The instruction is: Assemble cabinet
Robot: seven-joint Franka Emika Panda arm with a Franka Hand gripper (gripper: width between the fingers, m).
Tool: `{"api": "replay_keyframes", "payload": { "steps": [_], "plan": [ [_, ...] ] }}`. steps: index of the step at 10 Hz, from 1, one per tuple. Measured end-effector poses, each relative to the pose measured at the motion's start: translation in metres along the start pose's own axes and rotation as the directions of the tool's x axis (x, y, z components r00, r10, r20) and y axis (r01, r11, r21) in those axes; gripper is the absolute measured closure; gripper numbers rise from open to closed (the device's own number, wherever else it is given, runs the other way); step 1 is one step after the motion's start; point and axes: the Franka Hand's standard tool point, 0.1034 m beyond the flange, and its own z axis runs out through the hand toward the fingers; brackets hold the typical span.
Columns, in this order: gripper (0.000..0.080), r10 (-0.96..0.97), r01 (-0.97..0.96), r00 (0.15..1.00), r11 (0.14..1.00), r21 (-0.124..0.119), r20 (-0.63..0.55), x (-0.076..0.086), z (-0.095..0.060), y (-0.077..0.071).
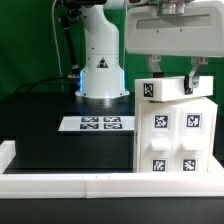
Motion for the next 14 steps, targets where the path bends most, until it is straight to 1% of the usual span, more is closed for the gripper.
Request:
{"api": "replay_keyframes", "payload": {
  "steps": [3, 4, 5, 6, 7, 8, 10, 11, 13, 14],
  "plan": [
    [0.0245, 0.205, -0.205, 0.979, 0.979, 0.004, 0.011, 0.0003, -0.0001, 0.0001],
    [0.0245, 0.327, -0.327, 0.945, 0.945, 0.009, 0.030, 0.0007, 0.0005, 0.0011],
    [0.0245, 0.468, -0.469, 0.882, 0.883, 0.015, 0.046, 0.0006, 0.0008, 0.0019],
    [0.0245, 0.549, -0.550, 0.834, 0.835, 0.018, 0.057, 0.0004, 0.0010, 0.0018],
    [0.0245, 0.637, -0.639, 0.768, 0.769, 0.012, 0.065, 0.0003, 0.0009, 0.0016],
    [0.0245, 0.686, -0.688, 0.724, 0.726, 0.007, 0.074, 0.0004, 0.0009, 0.0016],
    [0.0245, 0.809, -0.813, 0.578, 0.583, -0.018, 0.106, 0.0011, 0.0013, 0.0017],
    [0.0245, 0.840, -0.845, 0.527, 0.534, -0.030, 0.126, 0.0019, 0.0015, 0.0012],
    [0.0245, 0.848, -0.854, 0.512, 0.520, -0.032, 0.136, 0.0019, 0.0013, 0.0001],
    [0.0167, 0.843, -0.848, 0.520, 0.528, -0.033, 0.139, 0.0004, 0.0018, -0.0006]
  ]
}}
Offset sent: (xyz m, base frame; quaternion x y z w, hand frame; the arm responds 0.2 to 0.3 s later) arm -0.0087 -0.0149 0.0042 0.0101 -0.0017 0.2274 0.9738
